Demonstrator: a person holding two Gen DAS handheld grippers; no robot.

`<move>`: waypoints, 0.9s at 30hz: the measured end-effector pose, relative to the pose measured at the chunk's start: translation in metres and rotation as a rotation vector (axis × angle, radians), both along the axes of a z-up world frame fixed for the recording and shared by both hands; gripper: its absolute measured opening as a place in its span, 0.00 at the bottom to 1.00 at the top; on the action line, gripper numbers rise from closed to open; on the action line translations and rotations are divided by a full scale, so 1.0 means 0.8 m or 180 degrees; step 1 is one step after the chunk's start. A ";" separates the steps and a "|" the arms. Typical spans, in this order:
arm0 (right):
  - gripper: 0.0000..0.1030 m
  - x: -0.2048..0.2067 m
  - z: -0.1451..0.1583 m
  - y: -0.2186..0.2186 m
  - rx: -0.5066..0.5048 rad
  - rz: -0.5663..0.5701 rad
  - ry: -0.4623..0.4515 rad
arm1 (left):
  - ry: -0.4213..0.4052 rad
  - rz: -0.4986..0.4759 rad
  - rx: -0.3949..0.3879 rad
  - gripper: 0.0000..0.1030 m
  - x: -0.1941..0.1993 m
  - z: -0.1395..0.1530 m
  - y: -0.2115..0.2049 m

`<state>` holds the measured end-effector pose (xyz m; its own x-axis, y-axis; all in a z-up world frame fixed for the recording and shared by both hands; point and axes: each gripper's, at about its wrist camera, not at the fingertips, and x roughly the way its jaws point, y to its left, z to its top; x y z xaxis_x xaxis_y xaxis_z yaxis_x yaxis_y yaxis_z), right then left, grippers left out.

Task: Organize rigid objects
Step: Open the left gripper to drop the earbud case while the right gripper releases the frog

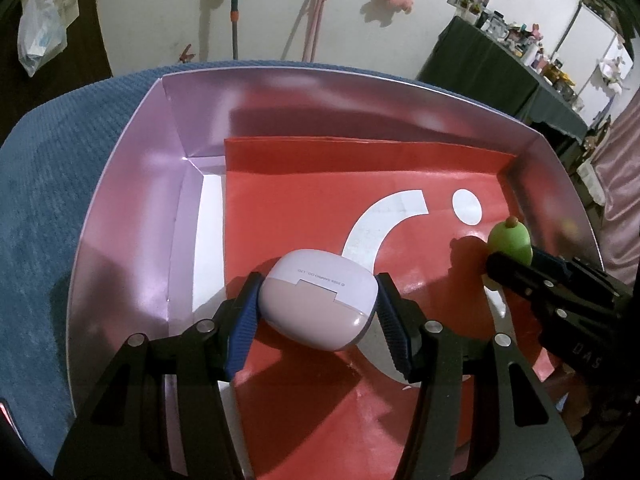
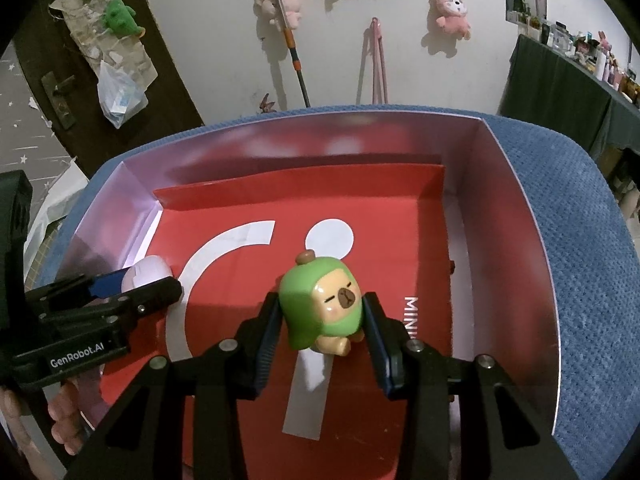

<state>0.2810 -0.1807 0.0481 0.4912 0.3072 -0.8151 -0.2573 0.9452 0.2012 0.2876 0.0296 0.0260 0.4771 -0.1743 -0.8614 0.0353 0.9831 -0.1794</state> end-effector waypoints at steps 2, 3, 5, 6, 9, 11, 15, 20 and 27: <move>0.43 -0.001 0.000 0.001 -0.0008 0.0005 -0.0001 | 0.0004 0.0003 -0.0008 0.52 0.001 0.000 0.000; 0.43 -0.001 0.000 0.002 -0.0008 0.0008 0.0001 | 0.0006 0.0005 -0.0018 0.52 0.002 0.000 0.000; 0.44 -0.001 0.000 0.000 -0.0001 0.0007 0.0003 | 0.0005 0.0012 -0.0039 0.52 0.002 0.000 0.002; 0.44 -0.001 -0.001 0.000 0.0003 0.0007 0.0006 | 0.0006 0.0017 -0.0053 0.52 0.002 0.000 0.002; 0.44 -0.001 -0.001 0.000 0.0008 0.0008 0.0004 | 0.0010 0.0023 -0.0071 0.52 0.002 0.000 0.004; 0.44 -0.001 -0.001 0.000 0.0008 0.0011 0.0000 | 0.0004 0.0027 -0.0087 0.53 0.002 -0.001 0.006; 0.44 -0.001 -0.001 0.001 0.0010 0.0018 -0.0008 | -0.0012 0.0039 -0.0169 0.53 0.000 0.001 0.009; 0.50 -0.008 0.005 -0.002 0.0061 0.0020 -0.0051 | -0.0092 0.0040 -0.0123 0.53 -0.005 0.008 0.008; 0.56 -0.024 0.023 -0.007 0.0117 0.0021 -0.0178 | -0.0265 0.0109 0.0129 0.64 -0.017 0.027 0.001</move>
